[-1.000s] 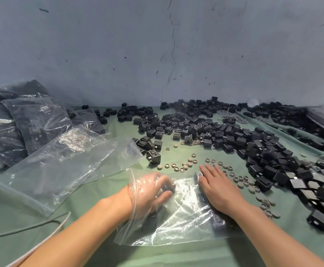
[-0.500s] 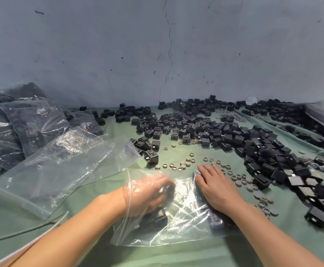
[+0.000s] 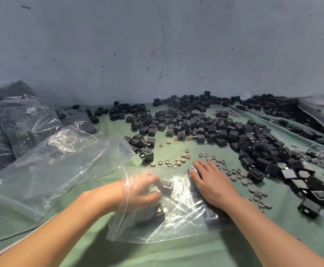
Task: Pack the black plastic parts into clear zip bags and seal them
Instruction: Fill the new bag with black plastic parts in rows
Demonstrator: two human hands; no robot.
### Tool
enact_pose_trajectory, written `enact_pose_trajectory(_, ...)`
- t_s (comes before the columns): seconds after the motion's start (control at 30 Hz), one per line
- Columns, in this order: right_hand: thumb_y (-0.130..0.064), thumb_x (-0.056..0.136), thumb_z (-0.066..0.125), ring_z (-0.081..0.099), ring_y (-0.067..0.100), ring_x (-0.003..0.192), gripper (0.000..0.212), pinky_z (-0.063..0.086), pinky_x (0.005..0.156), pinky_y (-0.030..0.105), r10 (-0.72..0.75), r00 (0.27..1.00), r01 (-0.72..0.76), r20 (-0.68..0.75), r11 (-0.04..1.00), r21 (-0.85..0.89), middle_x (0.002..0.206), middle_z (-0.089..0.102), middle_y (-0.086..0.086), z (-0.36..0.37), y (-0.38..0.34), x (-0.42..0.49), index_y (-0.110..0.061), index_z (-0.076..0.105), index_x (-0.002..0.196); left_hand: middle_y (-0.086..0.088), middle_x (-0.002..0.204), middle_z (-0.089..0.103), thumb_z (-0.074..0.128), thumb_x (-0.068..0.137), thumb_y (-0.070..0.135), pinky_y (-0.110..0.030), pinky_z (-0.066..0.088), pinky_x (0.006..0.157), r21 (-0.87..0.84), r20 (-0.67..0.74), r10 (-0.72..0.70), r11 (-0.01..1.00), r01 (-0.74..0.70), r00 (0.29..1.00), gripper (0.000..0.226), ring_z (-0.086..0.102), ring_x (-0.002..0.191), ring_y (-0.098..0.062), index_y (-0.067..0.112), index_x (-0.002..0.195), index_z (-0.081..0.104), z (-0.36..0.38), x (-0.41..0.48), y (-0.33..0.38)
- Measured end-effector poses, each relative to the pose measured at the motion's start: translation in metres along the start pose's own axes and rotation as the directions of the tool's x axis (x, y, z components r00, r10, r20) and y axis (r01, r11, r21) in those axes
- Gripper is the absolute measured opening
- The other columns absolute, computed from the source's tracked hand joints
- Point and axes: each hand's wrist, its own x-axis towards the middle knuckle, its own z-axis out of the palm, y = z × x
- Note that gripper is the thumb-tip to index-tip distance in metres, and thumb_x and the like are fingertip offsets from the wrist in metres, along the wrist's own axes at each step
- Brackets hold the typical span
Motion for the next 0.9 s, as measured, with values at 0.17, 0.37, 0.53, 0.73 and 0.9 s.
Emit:
enact_pose_trajectory(0.17, -0.058, 0.105, 0.015, 0.001, 0.015, 0.155, 0.061, 0.008, 0.125, 0.043, 0.005, 1.0, -0.005, 0.006, 1.0, -0.004, 0.168, 0.011, -0.01, -0.001, -0.001, 0.0, -0.032, 0.015, 0.16, 0.015, 0.126, 0.048, 0.045, 0.098, 0.049, -0.021, 0.046, 0.098, 0.032, 0.037, 0.05, 0.998, -0.051, 0.998, 0.036, 0.051, 0.111, 0.002, 0.037, 0.131, 0.057, 0.003, 0.001, 0.0)
enact_pose_trajectory(0.37, -0.058, 0.105, 0.014, 0.001, 0.015, 0.155, 0.061, 0.008, 0.125, 0.043, 0.008, 1.0, -0.008, 0.01, 1.0, -0.005, 0.167, 0.012, -0.01, 0.0, -0.001, 0.0, -0.032, 0.015, 0.16, 0.005, 0.119, 0.052, 0.051, 0.1, 0.022, -0.015, 0.049, 0.087, 0.087, -0.115, 0.157, 0.985, -0.148, 0.981, 0.027, 0.053, 0.098, 0.001, 0.023, 0.124, 0.064, 0.016, 0.021, 0.011)
enact_pose_trajectory(0.53, -0.058, 0.104, 0.014, 0.002, 0.015, 0.155, 0.061, 0.009, 0.125, 0.043, 0.01, 1.0, -0.01, 0.007, 1.0, -0.002, 0.167, 0.014, -0.01, 0.001, 0.0, 0.001, -0.033, 0.016, 0.16, 0.001, 0.136, 0.049, 0.046, 0.101, 0.024, -0.023, 0.044, 0.101, 0.156, -0.158, 0.183, 0.975, -0.158, 0.97, 0.022, 0.049, 0.119, -0.007, 0.018, 0.105, 0.066, 0.024, 0.027, 0.014)
enact_pose_trajectory(0.73, -0.059, 0.104, 0.015, 0.003, 0.014, 0.155, 0.062, 0.01, 0.125, 0.043, 0.003, 1.0, -0.003, -0.009, 0.999, 0.032, 0.167, 0.015, -0.01, 0.002, 0.001, 0.001, -0.033, 0.019, 0.159, 0.005, 0.162, 0.02, 0.025, 0.1, 0.05, -0.025, 0.028, 0.113, 0.236, -0.074, 0.113, 0.967, -0.093, 0.991, 0.059, 0.032, 0.141, -0.009, 0.028, 0.155, 0.024, 0.042, 0.027, 0.002)
enact_pose_trajectory(0.9, -0.053, 0.098, 0.024, 0.043, 0.015, 0.133, 0.049, 0.036, 0.113, 0.04, -0.043, 0.973, 0.065, -0.225, 0.994, 0.09, 0.137, 0.053, -0.01, -0.002, -0.004, -0.005, -0.03, 0.052, 0.132, 0.003, 0.16, 0.026, 0.021, 0.092, 0.058, -0.027, 0.029, 0.115, 0.122, -0.128, 0.085, 0.99, -0.07, 0.988, 0.07, 0.031, 0.141, -0.008, 0.026, 0.154, 0.025, 0.056, 0.034, -0.007)
